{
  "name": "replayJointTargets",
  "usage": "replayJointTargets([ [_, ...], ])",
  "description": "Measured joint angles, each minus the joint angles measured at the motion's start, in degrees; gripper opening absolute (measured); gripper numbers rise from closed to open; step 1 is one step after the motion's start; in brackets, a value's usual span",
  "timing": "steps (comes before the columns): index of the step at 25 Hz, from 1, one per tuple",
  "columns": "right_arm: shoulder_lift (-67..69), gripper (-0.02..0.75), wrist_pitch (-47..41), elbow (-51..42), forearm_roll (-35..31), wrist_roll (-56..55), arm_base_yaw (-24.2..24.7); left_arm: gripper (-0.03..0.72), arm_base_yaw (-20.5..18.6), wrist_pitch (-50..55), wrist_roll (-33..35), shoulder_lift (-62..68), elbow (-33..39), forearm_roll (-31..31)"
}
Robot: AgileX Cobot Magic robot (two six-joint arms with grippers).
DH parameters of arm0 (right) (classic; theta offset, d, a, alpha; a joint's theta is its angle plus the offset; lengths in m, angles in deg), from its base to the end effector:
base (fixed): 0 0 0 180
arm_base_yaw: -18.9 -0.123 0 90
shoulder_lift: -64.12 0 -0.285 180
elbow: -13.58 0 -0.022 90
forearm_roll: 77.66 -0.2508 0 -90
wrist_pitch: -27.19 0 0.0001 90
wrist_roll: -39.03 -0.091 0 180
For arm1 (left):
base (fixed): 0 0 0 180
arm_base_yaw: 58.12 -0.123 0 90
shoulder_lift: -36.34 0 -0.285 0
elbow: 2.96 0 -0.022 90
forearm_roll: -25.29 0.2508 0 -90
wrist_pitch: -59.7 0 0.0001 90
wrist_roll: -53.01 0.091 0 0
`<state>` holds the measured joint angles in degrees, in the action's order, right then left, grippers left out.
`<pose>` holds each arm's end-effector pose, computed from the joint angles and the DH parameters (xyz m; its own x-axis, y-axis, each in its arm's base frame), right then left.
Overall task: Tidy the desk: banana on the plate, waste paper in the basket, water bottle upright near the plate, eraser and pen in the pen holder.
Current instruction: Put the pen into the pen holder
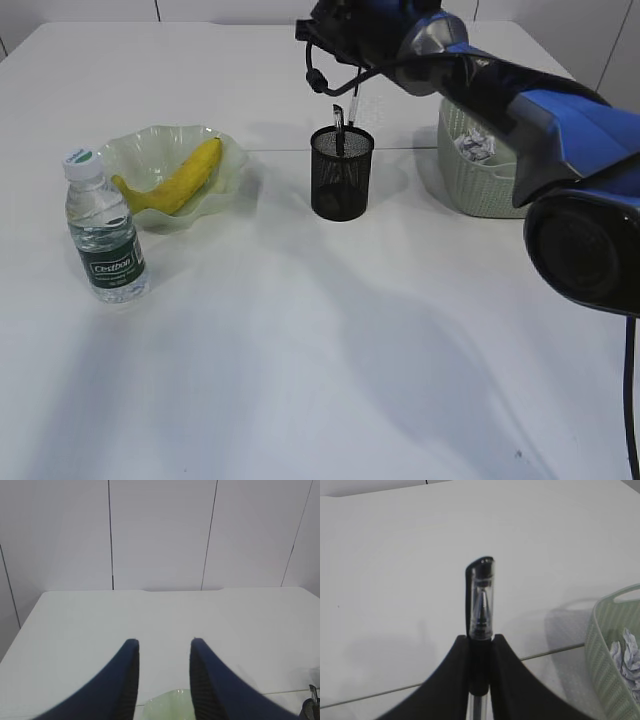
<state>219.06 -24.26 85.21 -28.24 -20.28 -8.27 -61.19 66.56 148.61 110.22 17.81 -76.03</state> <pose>0.5286 0.2105 0.2554 -0.4087 0.1475 -0.9007 0.2608 0.9646 0.0396 0.2630 0.0033 0.3932 -0.0636 -0.1039 -0.9926 0.0574 0.9925 -0.1076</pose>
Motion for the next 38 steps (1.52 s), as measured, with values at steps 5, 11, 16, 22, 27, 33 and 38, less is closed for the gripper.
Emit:
replayJointTargets([
  [5,0.00,0.079,0.00,0.00,-0.39,0.00,0.00,0.239,0.00,0.00,0.00,0.00,0.00,0.08],
  [11,1.96,0.079,0.00,0.00,-1.86,0.21,0.00,0.239,0.00,0.00,0.00,0.00,0.00,0.08],
  [16,3.89,0.079,-0.14,0.00,-2.51,0.23,0.00,0.239,0.00,0.00,0.00,0.00,0.00,0.22],
  [22,4.40,0.078,-0.25,0.00,-2.64,0.34,0.00,0.239,0.00,0.00,0.00,0.00,0.00,0.50],
  [27,4.53,0.079,-0.25,0.00,-2.64,0.44,0.00,0.239,0.00,0.00,0.00,0.00,0.00,0.50],
  [33,4.53,0.078,-0.25,0.00,-2.64,0.44,0.00,0.239,0.00,0.00,0.00,-0.04,0.00,0.58],
  [38,4.53,0.079,-0.25,0.00,-2.64,0.44,0.00,0.239,0.00,0.00,0.00,-0.04,0.00,0.58],
])
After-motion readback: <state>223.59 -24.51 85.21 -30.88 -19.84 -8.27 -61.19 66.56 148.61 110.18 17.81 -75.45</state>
